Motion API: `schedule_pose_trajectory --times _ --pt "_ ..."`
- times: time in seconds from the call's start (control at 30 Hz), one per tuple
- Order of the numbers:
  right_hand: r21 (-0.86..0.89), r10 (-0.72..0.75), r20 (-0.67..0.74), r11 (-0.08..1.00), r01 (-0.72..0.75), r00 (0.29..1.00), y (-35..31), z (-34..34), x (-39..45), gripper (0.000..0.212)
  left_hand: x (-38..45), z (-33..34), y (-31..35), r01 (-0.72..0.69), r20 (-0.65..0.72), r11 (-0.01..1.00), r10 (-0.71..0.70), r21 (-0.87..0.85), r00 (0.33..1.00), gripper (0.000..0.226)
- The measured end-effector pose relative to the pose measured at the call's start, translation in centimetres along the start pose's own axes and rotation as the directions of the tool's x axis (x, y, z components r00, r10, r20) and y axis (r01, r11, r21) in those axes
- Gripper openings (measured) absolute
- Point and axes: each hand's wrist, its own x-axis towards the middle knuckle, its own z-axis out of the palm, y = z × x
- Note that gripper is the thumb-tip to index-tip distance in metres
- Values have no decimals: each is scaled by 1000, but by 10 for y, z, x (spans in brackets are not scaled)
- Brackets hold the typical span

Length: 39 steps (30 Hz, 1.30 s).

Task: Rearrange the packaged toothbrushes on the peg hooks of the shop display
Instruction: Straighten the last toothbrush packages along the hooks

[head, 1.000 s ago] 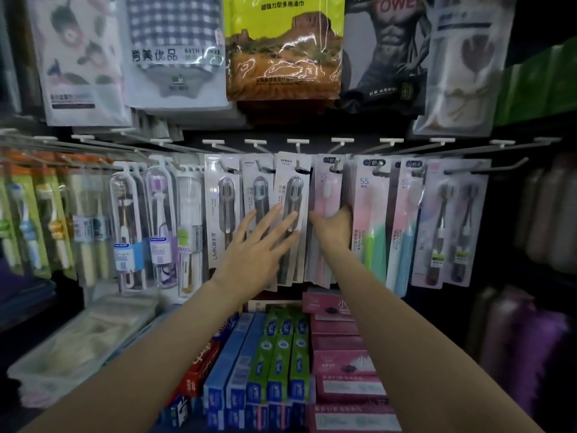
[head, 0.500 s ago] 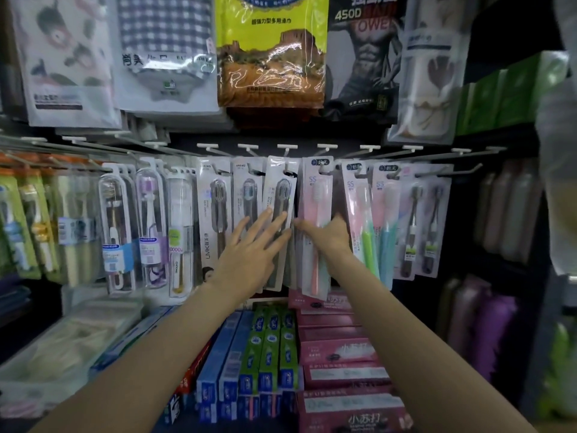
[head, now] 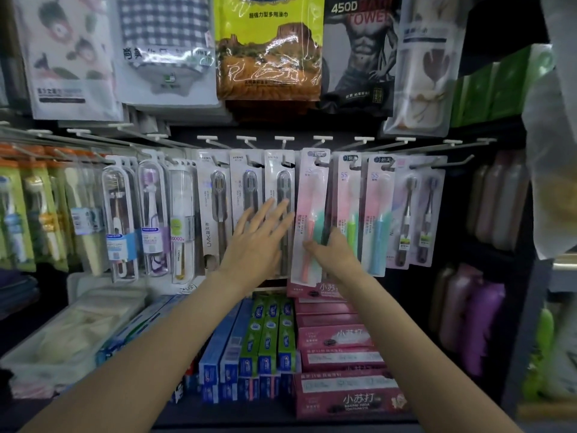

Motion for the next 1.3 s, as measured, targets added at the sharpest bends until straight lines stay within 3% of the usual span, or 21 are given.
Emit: schedule_pose_trajectory --times 0.07,0.17,0.23,0.27,0.37,0.53,1.2,1.3 --pt "-181 -163 -79 973 147 983 -17 -11 -4 48 14 -6 0 62 -29 997 -64 -50 998 68" --pt "-416 -524 -235 816 402 819 -48 -25 -1 43 30 -16 -3 167 -57 975 -177 -149 983 61" --pt "-545 -647 -180 693 473 741 -57 -27 9 44 38 -24 -6 220 -52 962 -231 -164 972 57" --pt "-613 -667 -109 629 479 737 -56 -27 15 47 42 -28 -7 228 -45 962 -237 -151 970 56" --pt "-771 -616 27 488 409 787 -47 -27 30 55 53 -36 -10 202 -1 976 -203 -80 979 57" --pt "-845 -558 60 412 340 827 -35 -23 40 58 66 -39 -13 176 92 984 -178 30 980 54" --pt "-872 -545 51 385 304 837 -36 -24 47 55 64 -28 -14 121 36 993 -121 5 992 51" --pt "-849 -593 39 405 339 804 -34 -27 41 54 63 -26 -14 121 25 993 -121 14 992 52"
